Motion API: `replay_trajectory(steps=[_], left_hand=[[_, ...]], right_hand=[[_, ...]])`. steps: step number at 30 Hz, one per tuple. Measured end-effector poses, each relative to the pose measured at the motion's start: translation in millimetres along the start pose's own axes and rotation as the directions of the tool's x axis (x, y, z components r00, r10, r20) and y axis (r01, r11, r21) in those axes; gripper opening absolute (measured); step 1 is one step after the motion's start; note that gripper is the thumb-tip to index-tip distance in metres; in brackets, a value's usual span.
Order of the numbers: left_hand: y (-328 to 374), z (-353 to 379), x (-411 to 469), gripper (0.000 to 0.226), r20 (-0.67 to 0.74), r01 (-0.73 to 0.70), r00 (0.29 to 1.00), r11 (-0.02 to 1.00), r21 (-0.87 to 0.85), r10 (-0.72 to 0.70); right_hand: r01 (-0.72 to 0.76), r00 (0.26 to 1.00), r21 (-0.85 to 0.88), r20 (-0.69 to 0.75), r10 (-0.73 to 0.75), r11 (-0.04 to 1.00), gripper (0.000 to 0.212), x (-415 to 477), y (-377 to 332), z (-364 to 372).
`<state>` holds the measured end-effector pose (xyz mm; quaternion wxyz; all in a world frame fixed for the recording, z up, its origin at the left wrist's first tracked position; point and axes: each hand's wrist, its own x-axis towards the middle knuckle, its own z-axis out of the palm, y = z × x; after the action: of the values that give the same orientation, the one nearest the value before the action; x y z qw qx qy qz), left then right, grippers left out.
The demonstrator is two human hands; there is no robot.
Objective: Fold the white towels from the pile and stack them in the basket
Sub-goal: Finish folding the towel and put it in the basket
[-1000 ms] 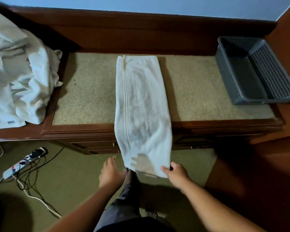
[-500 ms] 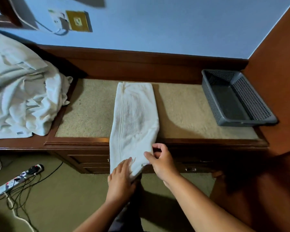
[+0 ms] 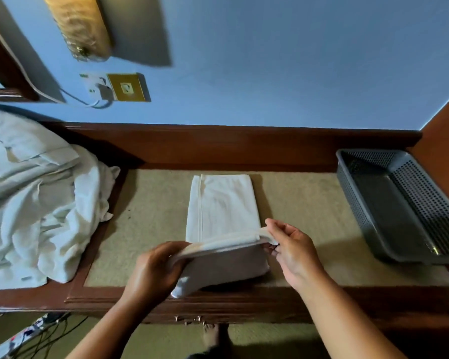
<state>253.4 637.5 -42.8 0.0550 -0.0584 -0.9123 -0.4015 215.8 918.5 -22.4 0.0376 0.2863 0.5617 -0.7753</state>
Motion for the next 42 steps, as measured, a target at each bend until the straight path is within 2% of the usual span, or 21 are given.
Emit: replay_trajectory(steps=[5,9,13,16,18,21,25,27,30,32,33,35,36,39,42], left_hand=[[9,-14,94,0.017,0.028,-0.081,0.996,0.996,0.025,0.08],[1,-5,145,0.019,0.042,-0.057,0.998,0.998,0.011,0.056],[-18,6,188,0.021,0.095,0.008,0.995,1.0,0.005,-0.009],[-33,15,218,0.021,0.159,0.052,0.986,0.999,0.006,-0.053],[-41,22,238,0.019,0.212,0.074,0.974,0.997,0.023,-0.078],[-54,36,270,0.015,0.313,0.156,0.937,0.988,0.014,-0.152],[-79,65,316,0.016,0.379,0.298,0.888,0.954,-0.041,-0.261],[-101,82,335,0.021,0.37,0.434,0.845,0.899,-0.056,-0.385],[-142,104,336,0.044,0.407,0.658,0.716,0.743,-0.122,-0.567],[-167,115,319,0.064,0.424,0.732,0.65,0.67,-0.126,-0.631],[-173,118,308,0.067,0.418,0.746,0.642,0.65,-0.147,-0.642],[-178,121,290,0.052,0.399,0.745,0.656,0.634,-0.207,-0.641],[-177,121,287,0.043,0.395,0.738,0.667,0.633,-0.233,-0.632],[-180,126,294,0.018,0.351,0.745,0.667,0.583,-0.325,-0.657],[-179,137,315,0.02,0.243,0.747,0.66,0.587,-0.311,-0.711]], right_hand=[[-0.006,0.999,0.109,-0.04,0.01,0.994,0.005,44,-33,20],[-0.027,0.999,0.13,-0.042,0.032,0.991,0.013,87,-44,32],[-0.056,0.998,0.139,0.015,0.054,0.989,0.022,130,-45,40],[-0.048,0.998,0.017,0.03,0.048,0.999,0.037,162,-39,46],[-0.02,1.0,-0.125,-0.02,0.018,0.992,0.031,183,-34,51],[-0.024,0.988,-0.412,-0.15,-0.042,0.911,0.028,211,-31,60],[-0.062,0.972,-0.589,-0.219,-0.086,0.806,0.041,257,-29,69],[-0.101,0.973,-0.667,-0.222,-0.067,0.738,0.04,285,-26,75],[-0.146,0.988,-0.746,-0.144,0.057,0.65,0.032,320,-4,77],[-0.217,0.975,-0.739,-0.138,0.172,0.638,0.034,335,14,76],[-0.245,0.968,-0.731,-0.15,0.2,0.637,0.04,338,20,75],[-0.269,0.963,-0.727,-0.179,0.203,0.632,0.071,345,30,72],[-0.27,0.963,-0.723,-0.191,0.191,0.636,0.078,348,31,72],[-0.245,0.966,-0.705,-0.231,0.111,0.666,0.068,360,34,73],[-0.254,0.955,-0.66,-0.287,0.075,0.707,0.067,377,35,80]])
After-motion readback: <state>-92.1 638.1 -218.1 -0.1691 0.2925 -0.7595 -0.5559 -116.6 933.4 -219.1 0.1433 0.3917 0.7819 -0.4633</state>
